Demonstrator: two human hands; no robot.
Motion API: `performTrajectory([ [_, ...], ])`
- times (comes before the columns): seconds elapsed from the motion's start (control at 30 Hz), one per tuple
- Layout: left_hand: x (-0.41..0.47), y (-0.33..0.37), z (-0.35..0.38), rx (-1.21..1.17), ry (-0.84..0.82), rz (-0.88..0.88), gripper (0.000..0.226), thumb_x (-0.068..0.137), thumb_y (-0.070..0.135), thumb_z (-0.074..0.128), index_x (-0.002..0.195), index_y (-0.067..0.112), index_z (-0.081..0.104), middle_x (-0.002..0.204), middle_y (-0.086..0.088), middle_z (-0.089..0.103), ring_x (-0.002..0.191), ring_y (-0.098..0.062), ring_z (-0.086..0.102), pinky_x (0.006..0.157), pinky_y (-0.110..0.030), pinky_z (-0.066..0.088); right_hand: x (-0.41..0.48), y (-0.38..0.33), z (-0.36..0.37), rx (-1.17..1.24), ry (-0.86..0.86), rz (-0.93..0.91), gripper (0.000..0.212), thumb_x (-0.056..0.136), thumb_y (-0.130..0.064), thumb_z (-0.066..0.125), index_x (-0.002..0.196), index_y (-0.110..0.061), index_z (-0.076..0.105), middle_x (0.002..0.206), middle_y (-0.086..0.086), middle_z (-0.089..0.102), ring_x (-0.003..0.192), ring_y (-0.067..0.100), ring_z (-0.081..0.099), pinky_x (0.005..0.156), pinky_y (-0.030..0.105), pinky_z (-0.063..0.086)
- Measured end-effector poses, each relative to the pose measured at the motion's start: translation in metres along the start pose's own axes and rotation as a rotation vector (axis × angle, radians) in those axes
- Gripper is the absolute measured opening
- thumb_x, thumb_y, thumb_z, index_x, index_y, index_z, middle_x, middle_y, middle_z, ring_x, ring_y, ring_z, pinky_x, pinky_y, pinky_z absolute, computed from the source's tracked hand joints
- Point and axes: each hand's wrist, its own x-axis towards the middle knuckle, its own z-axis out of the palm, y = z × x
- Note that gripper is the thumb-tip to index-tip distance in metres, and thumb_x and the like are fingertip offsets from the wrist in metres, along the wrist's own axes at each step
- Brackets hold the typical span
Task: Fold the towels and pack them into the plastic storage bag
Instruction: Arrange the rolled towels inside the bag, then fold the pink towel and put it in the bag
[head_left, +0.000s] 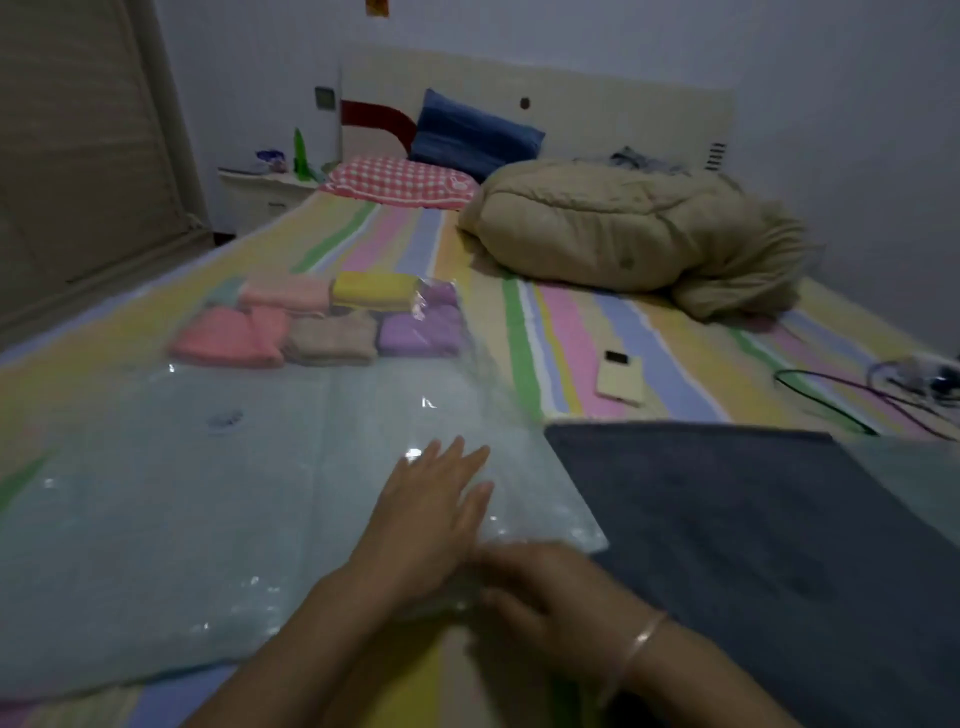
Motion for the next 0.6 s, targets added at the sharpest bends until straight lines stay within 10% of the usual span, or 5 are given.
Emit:
performTrajectory([
  [0.13, -0.035, -0.030, 0.031, 0.257, -0.208, -0.061, 0.101, 0.066, 0.078, -0.023, 0.151, 0.037, 0.012, 0.161, 0.006, 0.003, 0.148, -0.014, 0.001, 0.119, -0.040, -0.001, -0.087, 0.025, -0.025, 0.036, 0.242, 0.133, 0.023, 0.083, -0.020, 0.055, 0.096, -0.030, 0.071, 0.096, -0.020, 0.070, 0.091, -0.005, 0.063, 0.080, 0.011, 0.046],
  [0.27, -0.049, -0.023, 0.020, 0.316, -0.203, -0.129, 0.054, 0.096, 0.041, 0.023, 0.149, 0.031, 0.027, 0.158, 0.002, 0.022, 0.145, -0.021, 0.018, 0.118, -0.046, 0.007, -0.146, 0.053, -0.036, -0.095, 0.431, 0.164, 0.006, 0.082, -0.032, 0.060, 0.084, -0.031, 0.065, 0.084, -0.020, 0.059, 0.082, 0.000, 0.056, 0.072, 0.022, 0.044],
  [0.43, -0.082, 0.076, 0.030, -0.034, 0.302, 0.172, 0.025, 0.081, 0.031, 0.050, 0.099, 0.019, 0.062, 0.098, 0.000, 0.062, 0.091, -0.022, 0.058, 0.080, -0.035, 0.046, -0.184, 0.058, -0.032, -0.349, 0.203, 0.079, 0.046, 0.068, -0.052, 0.066, 0.109, -0.035, 0.058, 0.115, -0.014, 0.054, 0.104, 0.007, 0.052, 0.085, 0.023, 0.046],
  [0.6, -0.110, 0.139, 0.076, 0.171, 0.157, 0.469, 0.036, 0.072, 0.050, 0.063, 0.092, 0.022, 0.054, 0.099, 0.003, 0.055, 0.089, -0.020, 0.053, 0.079, -0.031, 0.040, -0.197, 0.072, -0.019, -0.373, 0.281, 0.085, 0.063, 0.063, -0.024, 0.074, 0.120, -0.031, 0.050, 0.120, -0.007, 0.059, 0.109, 0.011, 0.057, 0.088, 0.020, 0.046],
])
